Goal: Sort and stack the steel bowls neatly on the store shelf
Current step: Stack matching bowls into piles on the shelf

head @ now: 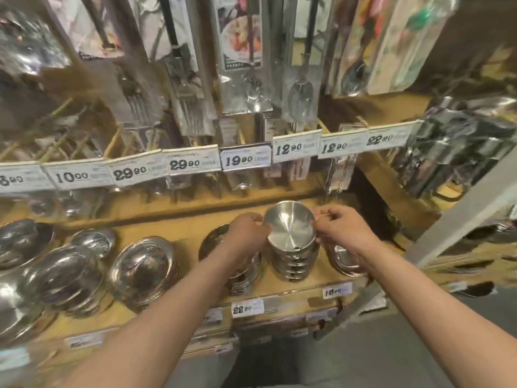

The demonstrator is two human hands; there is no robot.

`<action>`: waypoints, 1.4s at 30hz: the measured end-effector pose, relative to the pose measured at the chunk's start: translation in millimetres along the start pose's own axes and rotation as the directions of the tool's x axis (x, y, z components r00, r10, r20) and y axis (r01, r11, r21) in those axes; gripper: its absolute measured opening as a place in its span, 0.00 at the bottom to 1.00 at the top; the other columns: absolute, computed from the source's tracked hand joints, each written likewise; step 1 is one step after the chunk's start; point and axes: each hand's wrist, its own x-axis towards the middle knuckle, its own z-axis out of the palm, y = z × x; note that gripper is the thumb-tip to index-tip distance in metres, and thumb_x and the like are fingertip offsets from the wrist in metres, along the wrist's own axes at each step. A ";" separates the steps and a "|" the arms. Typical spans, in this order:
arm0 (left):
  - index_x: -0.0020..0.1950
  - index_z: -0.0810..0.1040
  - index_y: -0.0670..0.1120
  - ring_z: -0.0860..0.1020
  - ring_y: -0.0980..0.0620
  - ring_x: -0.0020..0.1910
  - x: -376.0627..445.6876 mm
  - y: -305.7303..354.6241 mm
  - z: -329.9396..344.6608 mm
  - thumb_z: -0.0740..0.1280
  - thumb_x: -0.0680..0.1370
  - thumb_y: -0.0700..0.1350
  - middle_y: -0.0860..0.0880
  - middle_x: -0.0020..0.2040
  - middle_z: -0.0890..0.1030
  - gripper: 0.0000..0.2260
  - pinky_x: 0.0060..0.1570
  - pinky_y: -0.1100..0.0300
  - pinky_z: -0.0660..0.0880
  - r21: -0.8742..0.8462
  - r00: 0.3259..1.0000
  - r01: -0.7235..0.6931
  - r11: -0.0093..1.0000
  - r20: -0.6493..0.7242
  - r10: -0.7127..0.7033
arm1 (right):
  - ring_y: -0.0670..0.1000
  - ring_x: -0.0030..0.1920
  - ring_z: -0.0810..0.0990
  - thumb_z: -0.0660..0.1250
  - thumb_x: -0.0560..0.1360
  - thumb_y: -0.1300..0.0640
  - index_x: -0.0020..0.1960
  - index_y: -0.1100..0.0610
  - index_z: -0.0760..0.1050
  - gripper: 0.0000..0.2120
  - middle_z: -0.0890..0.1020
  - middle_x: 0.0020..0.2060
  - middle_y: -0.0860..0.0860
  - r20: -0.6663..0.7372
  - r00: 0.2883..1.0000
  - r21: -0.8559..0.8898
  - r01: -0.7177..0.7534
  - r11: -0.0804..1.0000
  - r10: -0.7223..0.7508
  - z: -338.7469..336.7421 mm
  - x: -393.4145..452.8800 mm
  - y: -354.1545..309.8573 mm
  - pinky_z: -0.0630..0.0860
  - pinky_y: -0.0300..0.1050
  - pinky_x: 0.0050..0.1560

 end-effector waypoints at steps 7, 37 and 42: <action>0.48 0.83 0.38 0.85 0.36 0.49 7.9 -2.0 18.4 0.69 0.79 0.50 0.38 0.47 0.85 0.15 0.52 0.40 0.82 0.025 0.995 0.020 0.999 -0.093 -0.018 | 0.51 0.35 0.83 0.73 0.74 0.64 0.53 0.59 0.83 0.08 0.85 0.39 0.57 0.033 0.999 -0.050 -0.006 0.999 0.008 -6.9 24.2 22.3 0.83 0.47 0.41; 0.59 0.84 0.46 0.77 0.55 0.36 14.8 -10.9 35.4 0.64 0.81 0.48 0.50 0.43 0.83 0.12 0.34 0.62 0.70 0.188 0.987 -0.038 0.981 -0.149 0.066 | 0.47 0.31 0.86 0.74 0.74 0.64 0.53 0.57 0.76 0.10 0.83 0.42 0.55 0.036 0.998 0.046 -0.051 0.998 0.050 -7.0 25.5 47.6 0.85 0.44 0.40; 0.60 0.83 0.46 0.83 0.46 0.49 12.4 -10.6 36.0 0.63 0.82 0.49 0.47 0.48 0.84 0.13 0.46 0.56 0.78 0.173 0.991 -0.018 0.985 -0.124 0.039 | 0.50 0.38 0.86 0.73 0.75 0.63 0.52 0.57 0.76 0.09 0.81 0.48 0.57 0.055 0.997 0.066 -0.055 0.996 0.052 -8.4 25.3 46.6 0.84 0.41 0.38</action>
